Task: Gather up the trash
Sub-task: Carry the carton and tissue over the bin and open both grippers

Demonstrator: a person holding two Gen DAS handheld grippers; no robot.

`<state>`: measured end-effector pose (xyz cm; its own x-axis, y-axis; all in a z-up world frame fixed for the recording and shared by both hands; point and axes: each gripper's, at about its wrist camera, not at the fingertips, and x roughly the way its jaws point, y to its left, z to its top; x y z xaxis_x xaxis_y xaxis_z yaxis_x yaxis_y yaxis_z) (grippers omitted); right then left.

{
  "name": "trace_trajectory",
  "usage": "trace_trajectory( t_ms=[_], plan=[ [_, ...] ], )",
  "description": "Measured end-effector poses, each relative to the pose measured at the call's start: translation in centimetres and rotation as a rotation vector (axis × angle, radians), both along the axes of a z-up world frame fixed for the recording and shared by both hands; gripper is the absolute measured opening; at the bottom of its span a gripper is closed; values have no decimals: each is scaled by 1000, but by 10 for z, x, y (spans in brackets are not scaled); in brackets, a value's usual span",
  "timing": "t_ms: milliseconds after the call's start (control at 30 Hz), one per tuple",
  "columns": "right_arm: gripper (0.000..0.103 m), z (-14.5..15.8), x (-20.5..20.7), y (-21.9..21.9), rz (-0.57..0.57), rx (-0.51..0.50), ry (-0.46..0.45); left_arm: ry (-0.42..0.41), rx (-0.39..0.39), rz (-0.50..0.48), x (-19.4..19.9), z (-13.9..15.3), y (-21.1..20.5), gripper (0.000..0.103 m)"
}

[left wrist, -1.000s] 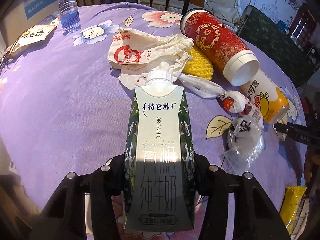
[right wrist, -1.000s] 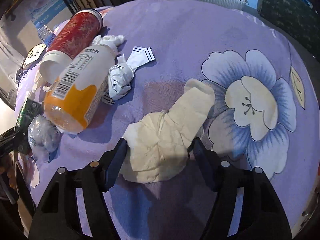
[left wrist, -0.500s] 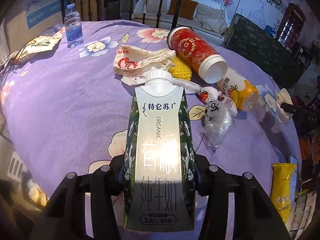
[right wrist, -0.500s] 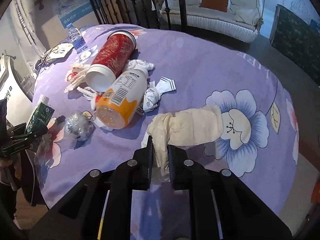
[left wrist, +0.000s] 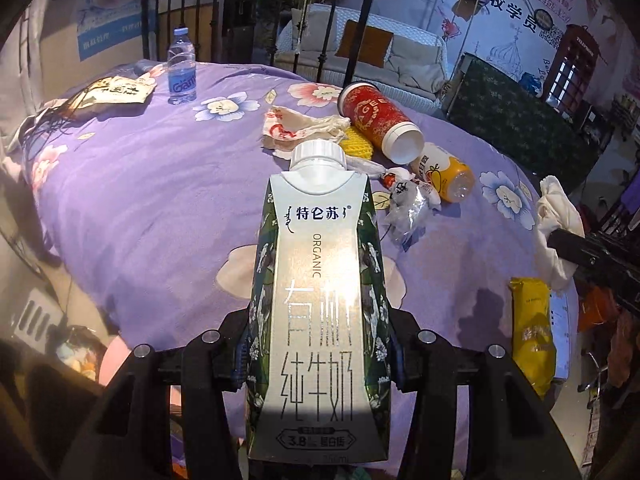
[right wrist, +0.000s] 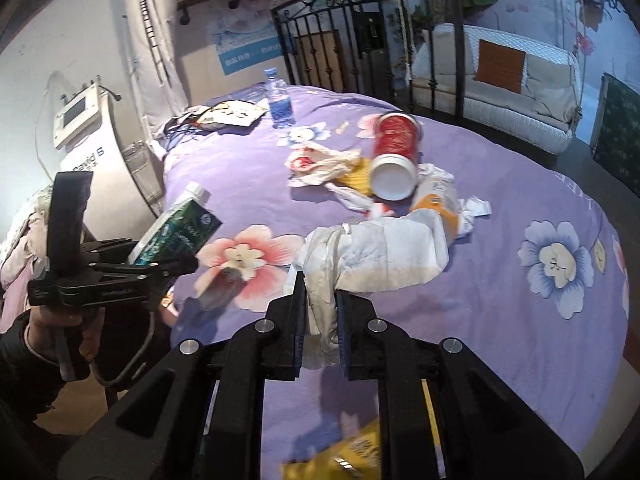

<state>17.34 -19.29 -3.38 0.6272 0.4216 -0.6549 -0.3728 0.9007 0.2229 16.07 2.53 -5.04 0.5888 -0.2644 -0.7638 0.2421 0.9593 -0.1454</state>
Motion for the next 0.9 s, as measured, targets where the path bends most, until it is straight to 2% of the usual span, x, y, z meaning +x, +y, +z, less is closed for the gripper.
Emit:
trace_trajectory(
  t_ms=[267,400,667,800,900],
  plan=[
    [14,-8,-42,59,83,84,-49,19,-26,144,-45,-9,60,50],
    [14,-14,-50,82,110,120,-46,37,-51,236,-64,-17,94,50],
    [14,-40,-58,131,192,155,2,103,-19,416,-94,-42,153,50],
    [14,-48,-65,142,219,157,20,179,1,483,-102,-67,176,50],
    [14,-52,-69,145,229,157,30,285,-68,522,-100,-92,192,50]
  ],
)
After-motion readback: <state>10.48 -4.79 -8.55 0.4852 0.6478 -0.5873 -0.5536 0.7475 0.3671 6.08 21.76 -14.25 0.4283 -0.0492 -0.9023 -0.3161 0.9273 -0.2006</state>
